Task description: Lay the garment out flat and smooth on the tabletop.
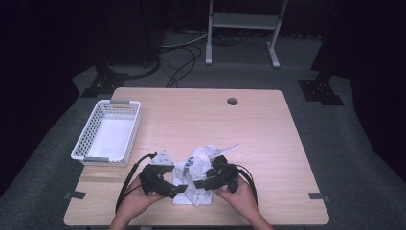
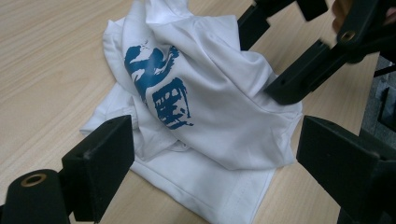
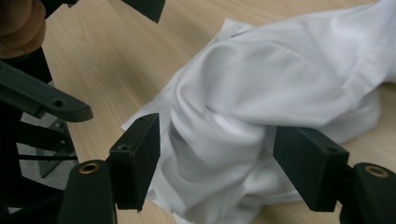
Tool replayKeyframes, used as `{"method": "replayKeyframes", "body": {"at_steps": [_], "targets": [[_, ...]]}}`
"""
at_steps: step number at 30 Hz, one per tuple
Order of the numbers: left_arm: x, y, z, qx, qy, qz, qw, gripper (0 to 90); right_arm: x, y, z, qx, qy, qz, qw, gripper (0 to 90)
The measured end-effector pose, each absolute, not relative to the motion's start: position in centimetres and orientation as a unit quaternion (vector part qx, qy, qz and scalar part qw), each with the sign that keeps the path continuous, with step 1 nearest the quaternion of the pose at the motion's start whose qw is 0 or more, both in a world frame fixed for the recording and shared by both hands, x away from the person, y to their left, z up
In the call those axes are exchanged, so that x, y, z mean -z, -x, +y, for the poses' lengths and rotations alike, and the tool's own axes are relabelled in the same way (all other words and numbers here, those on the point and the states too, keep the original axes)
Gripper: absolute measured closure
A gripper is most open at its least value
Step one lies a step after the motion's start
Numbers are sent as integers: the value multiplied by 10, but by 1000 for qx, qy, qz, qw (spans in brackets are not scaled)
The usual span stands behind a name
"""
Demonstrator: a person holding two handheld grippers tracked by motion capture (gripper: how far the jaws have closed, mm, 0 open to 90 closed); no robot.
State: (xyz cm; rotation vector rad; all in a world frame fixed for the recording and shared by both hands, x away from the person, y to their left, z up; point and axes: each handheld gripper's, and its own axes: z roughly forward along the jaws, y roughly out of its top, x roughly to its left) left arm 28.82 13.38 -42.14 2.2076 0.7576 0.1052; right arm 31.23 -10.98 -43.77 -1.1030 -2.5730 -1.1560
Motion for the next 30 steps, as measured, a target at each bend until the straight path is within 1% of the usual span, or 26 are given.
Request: {"method": "replayKeyframes", "body": {"at_steps": [6, 9, 12, 17, 20, 22, 25, 30], "targets": [[421, -288, 133, -42, -868, 298, 394, 113, 421, -311, -113, 384, 357, -851, 23, 316], [421, -288, 133, -43, -869, 298, 394, 113, 415, -313, -110, 385, 350, -854, 16, 319], [420, -287, 133, -44, -869, 297, 394, 113, 413, -317, -103, 381, 342, -859, 14, 346], [419, -287, 134, -44, -868, 297, 394, 113, 417, -324, -90, 368, 330, -869, 13, 419], [419, -287, 135, -44, -867, 298, 396, 113, 421, -328, -86, 357, 326, -875, 10, 507], [419, -287, 136, -45, -867, 298, 396, 113, 422, -328, -85, 356, 321, -878, 9, 611], [419, -287, 137, -45, -866, 301, 397, 113, 422, -327, -85, 357, 312, -880, 7, 724], [419, -287, 137, -45, -866, 300, 398, 113, 413, -324, -94, 378, 305, -874, 11, 800]]}}
